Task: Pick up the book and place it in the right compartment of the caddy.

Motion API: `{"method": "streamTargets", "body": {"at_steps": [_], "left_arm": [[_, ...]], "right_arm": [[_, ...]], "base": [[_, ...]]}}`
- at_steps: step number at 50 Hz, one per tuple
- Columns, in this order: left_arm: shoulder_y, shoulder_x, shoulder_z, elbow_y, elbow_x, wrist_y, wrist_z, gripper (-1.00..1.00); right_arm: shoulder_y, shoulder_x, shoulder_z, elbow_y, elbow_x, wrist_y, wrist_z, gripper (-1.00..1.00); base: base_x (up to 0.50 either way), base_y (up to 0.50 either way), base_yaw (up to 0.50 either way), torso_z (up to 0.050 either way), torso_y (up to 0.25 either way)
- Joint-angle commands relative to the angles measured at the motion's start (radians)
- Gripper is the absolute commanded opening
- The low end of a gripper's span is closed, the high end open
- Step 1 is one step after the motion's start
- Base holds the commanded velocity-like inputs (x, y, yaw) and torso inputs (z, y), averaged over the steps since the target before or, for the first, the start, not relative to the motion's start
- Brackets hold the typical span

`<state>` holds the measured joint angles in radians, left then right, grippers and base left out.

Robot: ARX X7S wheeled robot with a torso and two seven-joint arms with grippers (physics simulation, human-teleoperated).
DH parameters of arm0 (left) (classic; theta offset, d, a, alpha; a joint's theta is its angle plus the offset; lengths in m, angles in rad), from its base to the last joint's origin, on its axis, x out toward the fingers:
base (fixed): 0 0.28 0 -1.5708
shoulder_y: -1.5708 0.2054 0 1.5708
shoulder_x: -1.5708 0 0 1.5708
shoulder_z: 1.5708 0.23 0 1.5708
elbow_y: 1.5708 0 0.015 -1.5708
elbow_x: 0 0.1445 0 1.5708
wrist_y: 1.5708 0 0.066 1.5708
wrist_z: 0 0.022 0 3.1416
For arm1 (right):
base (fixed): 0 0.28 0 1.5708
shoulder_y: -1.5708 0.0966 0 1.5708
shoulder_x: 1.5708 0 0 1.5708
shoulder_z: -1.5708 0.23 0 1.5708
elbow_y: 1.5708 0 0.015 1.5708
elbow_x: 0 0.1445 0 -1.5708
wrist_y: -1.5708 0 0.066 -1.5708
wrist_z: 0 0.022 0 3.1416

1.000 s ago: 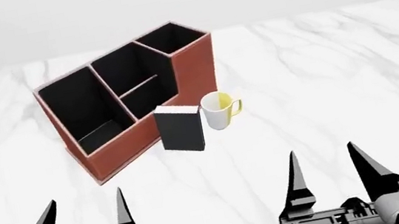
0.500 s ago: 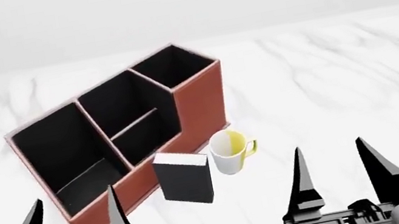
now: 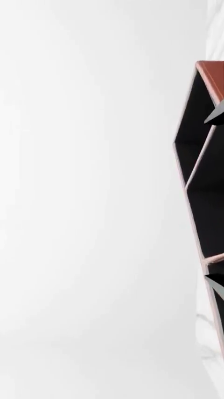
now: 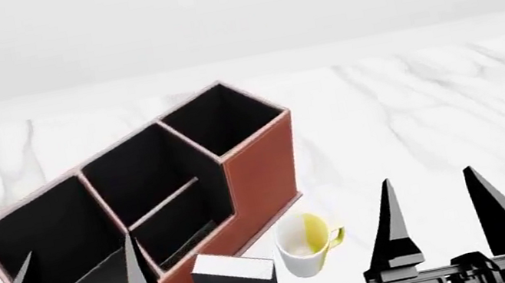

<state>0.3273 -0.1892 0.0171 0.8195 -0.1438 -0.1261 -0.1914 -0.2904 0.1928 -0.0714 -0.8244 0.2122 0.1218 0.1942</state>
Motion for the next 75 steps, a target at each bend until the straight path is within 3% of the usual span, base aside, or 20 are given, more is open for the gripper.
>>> {"method": "streamTargets", "body": {"at_steps": [1,5,75], "left_arm": [[0.001,-0.008,0.006,-0.003,0.002,0.003,-0.012,1.0],[0.002,-0.012,0.009,0.002,0.003,0.002,-0.016,1.0],[-0.005,-0.056,0.043,-0.001,-0.006,-0.016,-0.069,1.0]], "right_arm": [[-0.004,0.003,-0.004,0.008,-0.038,-0.021,0.024,1.0],[-0.002,0.011,0.01,0.005,0.033,-0.018,0.01,1.0],[0.002,0.057,-0.034,0.019,0.023,-0.017,0.062,1.0]], "base": [[0.0,0.5,0.0,0.0,0.0],[0.0,0.0,0.5,0.0,0.0],[0.0,0.0,0.5,0.0,0.0]]}}
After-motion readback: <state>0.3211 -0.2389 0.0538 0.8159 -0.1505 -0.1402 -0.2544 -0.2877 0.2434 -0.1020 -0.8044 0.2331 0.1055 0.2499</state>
